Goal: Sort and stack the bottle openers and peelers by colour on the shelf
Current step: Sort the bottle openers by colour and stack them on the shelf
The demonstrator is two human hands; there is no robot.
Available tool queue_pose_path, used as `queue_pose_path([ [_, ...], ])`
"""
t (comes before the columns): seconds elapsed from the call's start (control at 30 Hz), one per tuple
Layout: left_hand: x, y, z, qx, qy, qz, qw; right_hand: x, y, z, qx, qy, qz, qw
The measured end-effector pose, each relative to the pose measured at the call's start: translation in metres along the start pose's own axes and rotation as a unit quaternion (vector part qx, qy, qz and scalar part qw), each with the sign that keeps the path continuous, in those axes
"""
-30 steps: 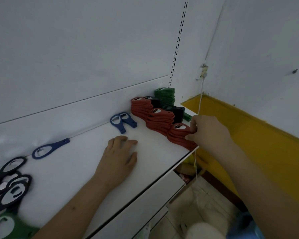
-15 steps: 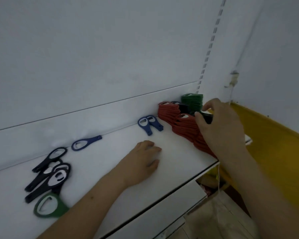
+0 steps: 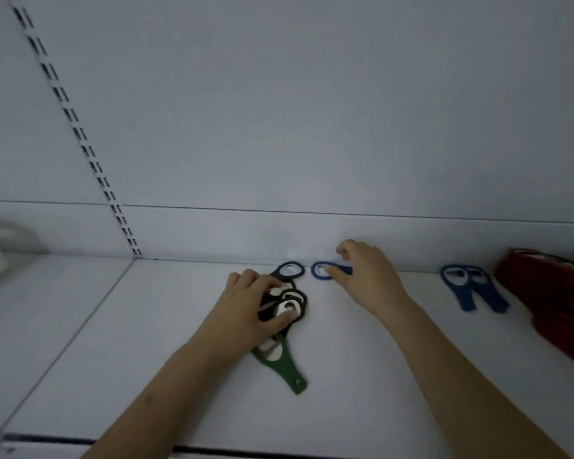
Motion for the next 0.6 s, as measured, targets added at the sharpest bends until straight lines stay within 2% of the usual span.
queue_pose_path([
  [0.07,0.002,0.005,0.002,-0.019,-0.007,0.007,1.000,0.005,0.012,0.002,-0.036,0.015,-0.005,0.999],
  [0.17,0.004,0.005,0.004,-0.048,-0.011,-0.024,0.998,0.005,0.024,0.002,-0.091,0.013,-0.013,0.996],
  [0.4,0.003,0.001,0.008,-0.124,-0.032,-0.031,0.991,0.005,0.025,-0.011,-0.019,0.063,0.000,0.998],
  [0.5,0.003,0.002,0.008,-0.100,-0.034,-0.034,0.994,-0.002,0.023,-0.007,0.006,0.075,-0.002,0.997],
  [0.6,0.006,0.008,-0.002,-0.016,-0.003,-0.038,0.999,-0.006,0.019,-0.005,0.000,0.076,0.006,0.997],
])
Point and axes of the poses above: each hand's wrist, its own x-axis towards the middle knuckle, its own y-axis out of the palm, z = x × y, the point moved 6 cm from there along x, towards the middle knuckle, and after that the axes turned 4 degrees about z, right-handed, at the moved point
